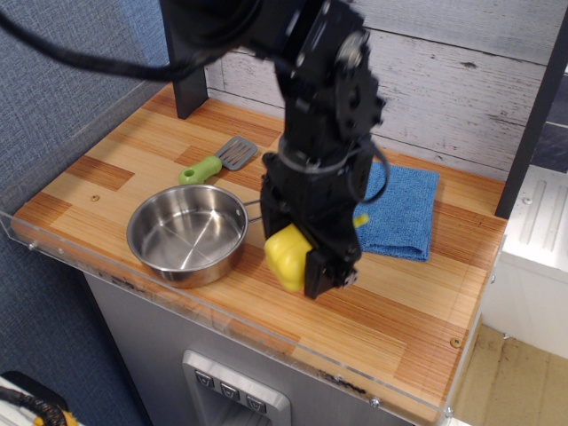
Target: Move capsicum out of pan and place it on the table.
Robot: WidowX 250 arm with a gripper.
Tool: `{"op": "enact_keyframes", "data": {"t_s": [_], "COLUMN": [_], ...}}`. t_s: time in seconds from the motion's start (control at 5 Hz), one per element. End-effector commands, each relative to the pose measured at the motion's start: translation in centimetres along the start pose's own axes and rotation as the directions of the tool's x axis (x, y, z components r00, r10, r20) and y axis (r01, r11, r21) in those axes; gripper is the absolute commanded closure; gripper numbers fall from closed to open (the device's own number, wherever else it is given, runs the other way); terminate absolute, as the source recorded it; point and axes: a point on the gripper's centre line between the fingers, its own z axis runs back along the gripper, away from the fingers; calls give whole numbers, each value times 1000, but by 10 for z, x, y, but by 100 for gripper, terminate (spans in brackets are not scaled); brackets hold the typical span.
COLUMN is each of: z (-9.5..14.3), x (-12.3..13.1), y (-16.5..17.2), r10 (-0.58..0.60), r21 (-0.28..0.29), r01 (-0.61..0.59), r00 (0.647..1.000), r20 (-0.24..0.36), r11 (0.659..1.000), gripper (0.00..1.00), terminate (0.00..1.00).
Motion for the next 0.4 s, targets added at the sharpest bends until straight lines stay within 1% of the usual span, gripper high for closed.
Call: {"op": "enact_keyframes", "data": {"t_s": [0.0, 0.2], "z": [-29, -36], "x": [-3, -2], "y": [5, 6], "r10": [-21, -21], "r21": [-28, -52], "r01": [20, 20], "r00": [1000, 1000], "r20": [-17, -23], "r11": [999, 998], "gripper": [100, 100], "terminate": [0, 0]}}
